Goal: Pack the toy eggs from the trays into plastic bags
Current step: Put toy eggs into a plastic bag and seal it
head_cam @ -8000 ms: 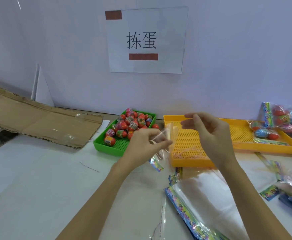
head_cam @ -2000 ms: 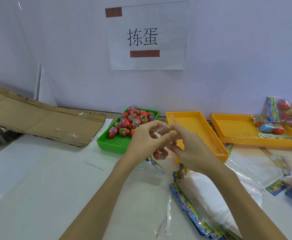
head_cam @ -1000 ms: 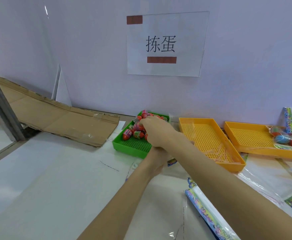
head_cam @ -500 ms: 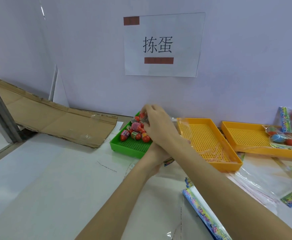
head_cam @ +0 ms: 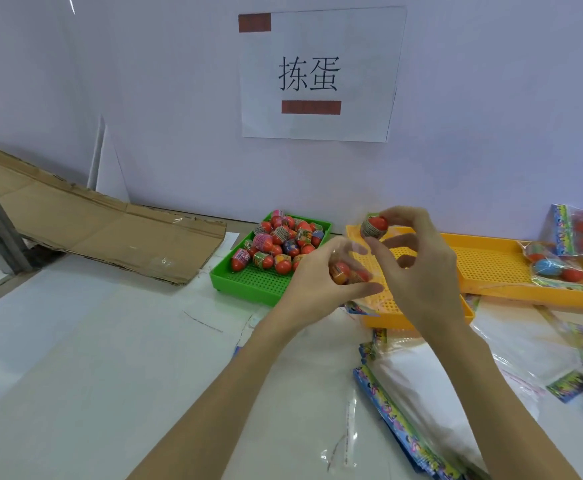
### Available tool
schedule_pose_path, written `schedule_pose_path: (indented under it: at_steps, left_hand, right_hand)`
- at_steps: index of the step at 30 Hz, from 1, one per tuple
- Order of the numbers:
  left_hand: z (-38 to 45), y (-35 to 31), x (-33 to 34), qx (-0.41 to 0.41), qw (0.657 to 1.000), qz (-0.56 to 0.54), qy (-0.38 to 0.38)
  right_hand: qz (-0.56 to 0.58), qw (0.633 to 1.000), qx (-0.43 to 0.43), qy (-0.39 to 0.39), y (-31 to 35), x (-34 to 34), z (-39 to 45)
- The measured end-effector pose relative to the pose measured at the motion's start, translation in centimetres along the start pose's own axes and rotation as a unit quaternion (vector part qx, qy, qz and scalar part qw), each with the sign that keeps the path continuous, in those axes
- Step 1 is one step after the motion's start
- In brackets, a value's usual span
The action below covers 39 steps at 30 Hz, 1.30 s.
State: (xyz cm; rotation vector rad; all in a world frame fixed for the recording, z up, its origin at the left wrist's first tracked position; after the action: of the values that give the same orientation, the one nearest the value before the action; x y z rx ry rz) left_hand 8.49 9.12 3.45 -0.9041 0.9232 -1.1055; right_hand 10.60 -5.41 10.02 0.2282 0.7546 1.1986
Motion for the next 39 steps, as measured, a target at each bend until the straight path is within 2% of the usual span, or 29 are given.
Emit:
schedule_pose_path:
  at_steps: [5,11,14,18,22,26,31,34,39]
  left_hand:
    - [0.0,-1.0,-0.3,0.043,0.997,0.068,0.001]
    - [-0.1,-1.7,-0.5,0.07,0.995,0.075,0.0]
    - [-0.3,-1.9,-0.2,0.063,0.997,0.037,0.01]
    - [-0.2,-1.9,0.1,0.058,0.996,0.067,0.004]
    - [-0.1,-2.0,-0.1,0.061,0.995,0.079,0.003]
    - [-0.4,-2.0,0.5,0.057,0.995,0.081,0.031]
    - [-0.5,-1.6,1.1,0.018,0.996,0.066,0.056]
    - [-0.4,-1.0,1.1,-0.018,0.993,0.089,0.072]
    - [-0.6,0.7,1.1,-0.098,0.991,0.038,0.078]
  right_hand:
    - [0.0,0.999,-0.004,0.045,-0.2,0.0,0.2]
    - [0.037,0.993,0.019,0.112,-0.2,1.2,0.0]
    - [0.022,0.993,0.012,0.114,-0.1,1.1,-0.1]
    - [0.017,0.994,0.0,0.107,0.6,0.7,-0.1]
    - [0.001,0.991,0.01,0.134,0.3,0.9,-0.1]
    - [0.015,0.988,0.023,0.151,-0.2,0.9,-0.1]
    - [0.036,0.983,0.039,0.177,-0.1,1.5,-0.3]
    - [0.063,0.983,0.074,0.158,-0.6,1.3,-0.2]
    - [0.044,0.989,0.077,0.118,-1.1,1.0,-0.2]
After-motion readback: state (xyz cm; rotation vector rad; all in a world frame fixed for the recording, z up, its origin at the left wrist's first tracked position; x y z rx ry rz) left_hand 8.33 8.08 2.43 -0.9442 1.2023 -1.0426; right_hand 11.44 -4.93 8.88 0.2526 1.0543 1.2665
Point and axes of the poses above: each hand's wrist, its own z-axis towards the middle knuckle, its own x-axis out of the palm, y = z × x, the point moved 10 cm from there along z, towards the middle knuckle, and after that the axes turned 7 degrees about -z, right-handed, at the moved point
